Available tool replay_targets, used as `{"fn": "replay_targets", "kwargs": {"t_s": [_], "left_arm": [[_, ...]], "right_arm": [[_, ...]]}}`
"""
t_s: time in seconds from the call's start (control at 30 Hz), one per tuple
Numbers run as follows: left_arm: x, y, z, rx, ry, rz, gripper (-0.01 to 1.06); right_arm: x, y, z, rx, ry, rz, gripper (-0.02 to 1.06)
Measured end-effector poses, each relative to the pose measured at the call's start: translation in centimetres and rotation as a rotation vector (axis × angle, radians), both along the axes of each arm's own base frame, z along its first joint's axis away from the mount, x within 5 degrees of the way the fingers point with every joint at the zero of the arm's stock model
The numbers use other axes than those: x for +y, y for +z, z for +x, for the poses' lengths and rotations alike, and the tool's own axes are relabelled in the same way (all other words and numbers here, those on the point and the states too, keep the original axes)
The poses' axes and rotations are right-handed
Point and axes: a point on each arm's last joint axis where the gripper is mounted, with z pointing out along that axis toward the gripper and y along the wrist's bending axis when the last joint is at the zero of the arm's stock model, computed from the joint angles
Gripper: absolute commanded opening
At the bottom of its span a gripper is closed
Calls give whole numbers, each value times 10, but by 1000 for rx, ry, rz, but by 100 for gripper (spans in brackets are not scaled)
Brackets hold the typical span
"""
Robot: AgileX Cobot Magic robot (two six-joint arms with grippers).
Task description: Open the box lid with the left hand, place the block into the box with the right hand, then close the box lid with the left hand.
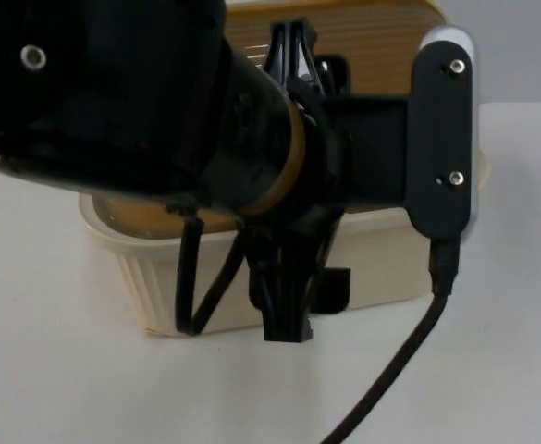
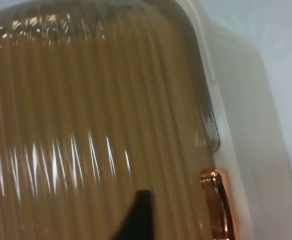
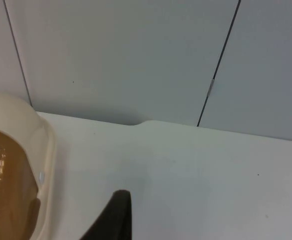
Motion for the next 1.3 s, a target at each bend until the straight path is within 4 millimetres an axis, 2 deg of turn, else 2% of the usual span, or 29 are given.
{"fn": "replay_targets", "kwargs": {"t_s": [0.07,0.1,0.17,0.23,0.27,0.3,0.4,0.7,1.07,1.3], "left_arm": [[0,0,0,0,-2,-2,54],[0,0,0,1,-3,-3,54],[-1,0,0,2,-9,-9,37],[-2,0,-1,13,-5,-34,25],[-2,0,-1,13,-5,-34,15],[-3,0,0,26,10,-62,15],[-1,1,3,62,86,-131,0],[13,1,22,68,142,-159,0],[12,-7,11,181,38,-80,0],[7,-36,14,248,33,5,0]], "right_arm": [[0,0,0,1,0,0,105],[0,0,0,2,0,0,105],[0,0,0,2,0,0,105],[0,0,0,2,0,0,105],[0,0,0,2,0,0,105],[0,0,0,2,0,0,105],[0,0,0,2,0,0,105],[0,0,0,2,0,0,105],[0,0,0,4,0,0,105],[0,0,0,4,0,0,105]]}}
